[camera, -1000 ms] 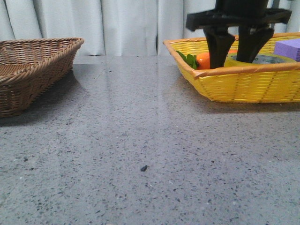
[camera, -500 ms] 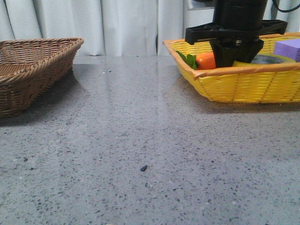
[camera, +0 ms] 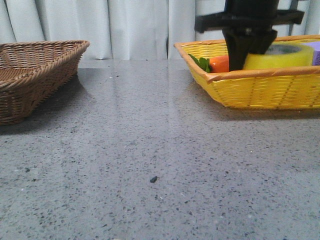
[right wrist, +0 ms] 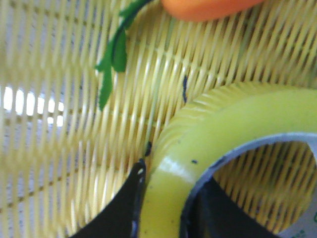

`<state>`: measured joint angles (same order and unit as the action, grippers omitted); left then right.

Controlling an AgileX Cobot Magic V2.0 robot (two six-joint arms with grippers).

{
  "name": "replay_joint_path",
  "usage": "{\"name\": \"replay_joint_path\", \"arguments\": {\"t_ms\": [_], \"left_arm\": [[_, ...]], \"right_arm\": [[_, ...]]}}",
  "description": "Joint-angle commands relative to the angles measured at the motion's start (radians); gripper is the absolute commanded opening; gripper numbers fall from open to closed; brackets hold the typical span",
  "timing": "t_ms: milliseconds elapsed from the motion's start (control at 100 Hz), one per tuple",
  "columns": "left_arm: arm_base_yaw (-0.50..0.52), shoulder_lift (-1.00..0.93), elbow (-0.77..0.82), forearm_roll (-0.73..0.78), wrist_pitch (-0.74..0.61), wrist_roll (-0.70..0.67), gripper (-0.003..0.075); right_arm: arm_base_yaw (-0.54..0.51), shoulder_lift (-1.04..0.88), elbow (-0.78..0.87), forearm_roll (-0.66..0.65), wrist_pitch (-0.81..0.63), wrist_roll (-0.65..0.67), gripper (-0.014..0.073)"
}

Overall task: Transfer tape with both arms
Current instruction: 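Lift the tape roll and set it on the table between baskets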

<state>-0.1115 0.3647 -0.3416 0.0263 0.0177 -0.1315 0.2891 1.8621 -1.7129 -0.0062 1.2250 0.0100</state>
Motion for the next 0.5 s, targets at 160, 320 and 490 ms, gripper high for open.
{"name": "replay_joint_path", "arguments": {"t_ms": [160,320,490], "left_arm": [[-0.001,0.015,-0.035,-0.009,-0.083,-0.005,-0.0021],[-0.001,0.015,-0.035,-0.015,-0.084,-0.005,-0.0021],[-0.001,0.015,-0.035,-0.015,-0.084,-0.005,-0.0021]], "right_arm": [[0.030,-0.061,-0.267,0.012,0.087,-0.010,-0.0053],[0.137,-0.061,-0.383,0.058,0.087,-0.010,-0.0053],[0.308,-0.048,-0.402,0.058,0.085,-0.010,-0.0053]]}}
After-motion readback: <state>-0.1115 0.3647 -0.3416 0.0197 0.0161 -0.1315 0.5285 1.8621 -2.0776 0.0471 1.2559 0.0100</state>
